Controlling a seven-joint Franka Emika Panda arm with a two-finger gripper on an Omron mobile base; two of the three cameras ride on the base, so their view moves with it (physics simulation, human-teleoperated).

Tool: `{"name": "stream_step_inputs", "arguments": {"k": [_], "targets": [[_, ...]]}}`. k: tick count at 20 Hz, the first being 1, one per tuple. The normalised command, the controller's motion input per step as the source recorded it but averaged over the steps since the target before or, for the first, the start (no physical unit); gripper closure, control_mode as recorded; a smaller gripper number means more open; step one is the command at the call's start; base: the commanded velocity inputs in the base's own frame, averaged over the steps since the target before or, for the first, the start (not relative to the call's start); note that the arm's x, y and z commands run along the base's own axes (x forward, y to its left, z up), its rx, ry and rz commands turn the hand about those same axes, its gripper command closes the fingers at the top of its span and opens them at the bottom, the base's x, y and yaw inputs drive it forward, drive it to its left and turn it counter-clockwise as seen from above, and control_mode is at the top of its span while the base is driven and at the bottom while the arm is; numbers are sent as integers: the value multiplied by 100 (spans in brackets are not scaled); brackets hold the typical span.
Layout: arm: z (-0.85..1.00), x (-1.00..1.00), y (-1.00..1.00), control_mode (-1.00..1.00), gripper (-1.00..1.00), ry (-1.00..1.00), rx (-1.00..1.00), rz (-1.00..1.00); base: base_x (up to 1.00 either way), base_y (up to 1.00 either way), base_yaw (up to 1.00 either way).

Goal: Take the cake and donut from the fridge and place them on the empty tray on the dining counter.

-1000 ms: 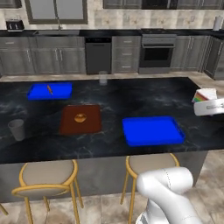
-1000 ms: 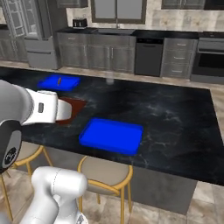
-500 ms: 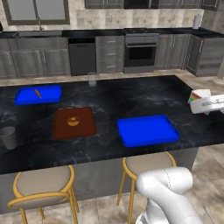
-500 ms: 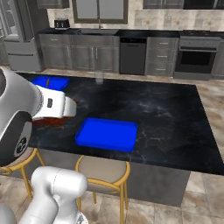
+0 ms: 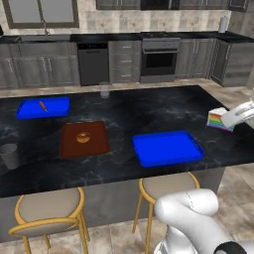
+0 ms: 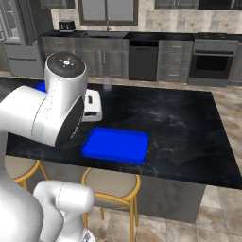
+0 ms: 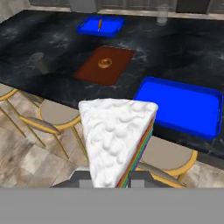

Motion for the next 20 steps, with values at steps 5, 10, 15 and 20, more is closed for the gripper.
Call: {"name": "stream_step_inputs", "arguments": {"k": [5, 10, 15, 20], "targets": [[-86, 31, 5, -100, 100, -1, 0, 1, 0, 0, 0], [-74, 59, 19, -100, 100, 4, 0, -13, 0, 0, 0], [-55, 62, 14, -100, 100, 0, 0, -14, 0, 0, 0], [-43, 62, 4, -100, 100, 3, 0, -13, 0, 0, 0]]}}
